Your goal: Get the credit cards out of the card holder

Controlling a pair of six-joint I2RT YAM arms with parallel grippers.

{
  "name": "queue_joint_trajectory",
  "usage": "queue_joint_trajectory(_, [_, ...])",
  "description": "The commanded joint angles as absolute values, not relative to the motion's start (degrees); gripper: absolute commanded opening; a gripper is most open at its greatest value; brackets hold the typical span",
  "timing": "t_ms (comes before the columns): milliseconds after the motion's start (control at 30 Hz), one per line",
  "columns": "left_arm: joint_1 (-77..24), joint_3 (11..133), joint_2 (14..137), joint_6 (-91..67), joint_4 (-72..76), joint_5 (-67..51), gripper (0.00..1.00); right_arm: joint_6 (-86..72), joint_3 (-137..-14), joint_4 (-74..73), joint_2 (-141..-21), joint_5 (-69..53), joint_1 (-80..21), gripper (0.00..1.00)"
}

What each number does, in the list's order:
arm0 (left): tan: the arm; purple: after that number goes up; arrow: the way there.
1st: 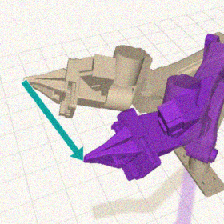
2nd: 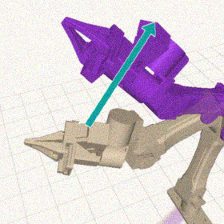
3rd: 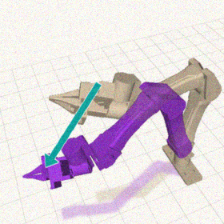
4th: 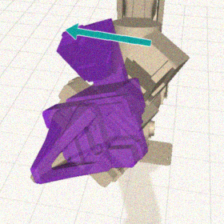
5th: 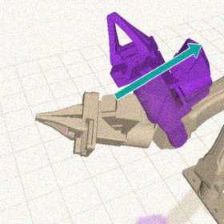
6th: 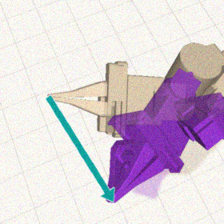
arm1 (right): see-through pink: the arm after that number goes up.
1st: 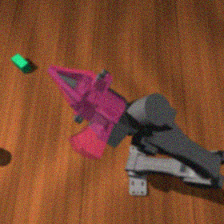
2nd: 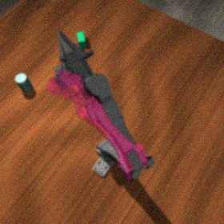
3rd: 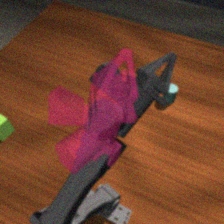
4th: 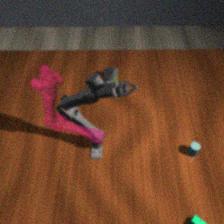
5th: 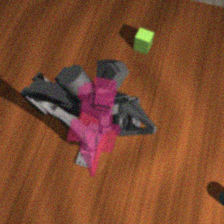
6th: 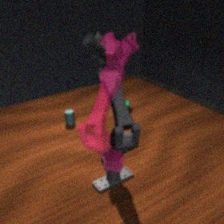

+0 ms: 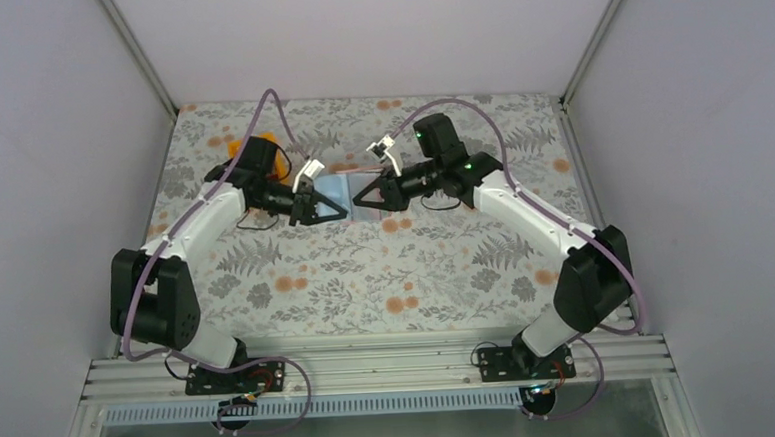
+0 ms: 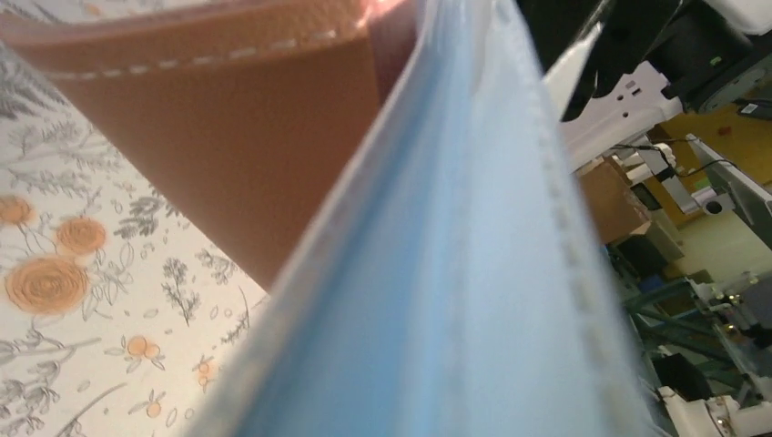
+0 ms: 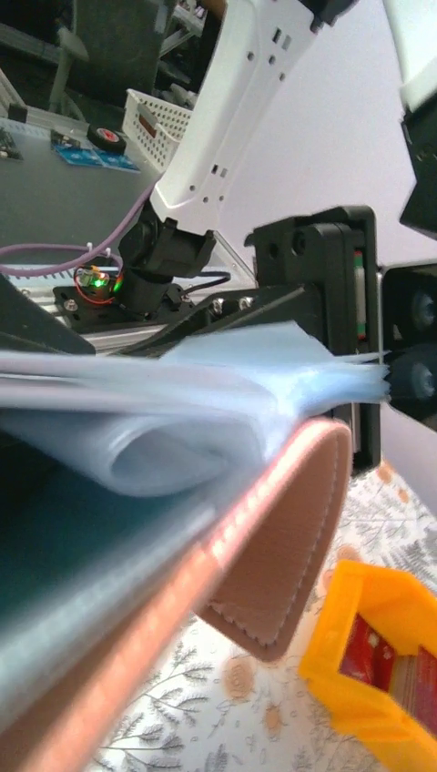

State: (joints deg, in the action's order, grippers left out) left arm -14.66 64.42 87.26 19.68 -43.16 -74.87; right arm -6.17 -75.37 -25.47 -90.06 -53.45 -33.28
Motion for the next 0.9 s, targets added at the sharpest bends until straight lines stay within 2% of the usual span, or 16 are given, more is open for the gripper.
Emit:
queue_joint_trajectory(0, [-14.8, 70.7, 85.9, 28.8, -50.0, -79.2, 0.02, -3.7, -78.3, -25.1, -86.3, -54.8, -33.0, 0.22])
queue_joint_trajectory(67, [-14.7, 74.7, 86.2, 31.9, -54.3, -77.3, 0.02, -1.8, -79.7, -26.8, -85.0, -54.6, -32.7, 0.39])
queue_joint_trajectory(133, [-14.7, 80.7, 86.6, 35.5, -59.2, -74.5, 0.02, 0.0, -80.9, -28.5, -83.3, -54.3, -31.8, 0.49])
queue_joint_trajectory(333, [-14.9, 92.1, 84.0, 39.1, -63.9, -66.2, 0.02, 3.0, -81.1, -27.3, -74.6, -55.2, -28.5, 0.61])
queue_joint_trajectory(433, [-15.1, 94.7, 82.3, 39.5, -63.7, -63.1, 0.02, 3.6, -81.4, -26.2, -72.1, -56.2, -28.4, 0.60])
queue_joint_trajectory(700, [-17.4, 101.0, 82.0, 37.7, -63.1, -60.3, 0.02, -4.5, -82.3, -18.2, -72.6, -52.5, -29.2, 0.47])
queue_joint_trajectory(867, [-17.7, 101.0, 81.8, 36.2, -62.1, -61.1, 0.02, -6.1, -81.9, -16.9, -71.3, -43.4, -32.4, 0.46])
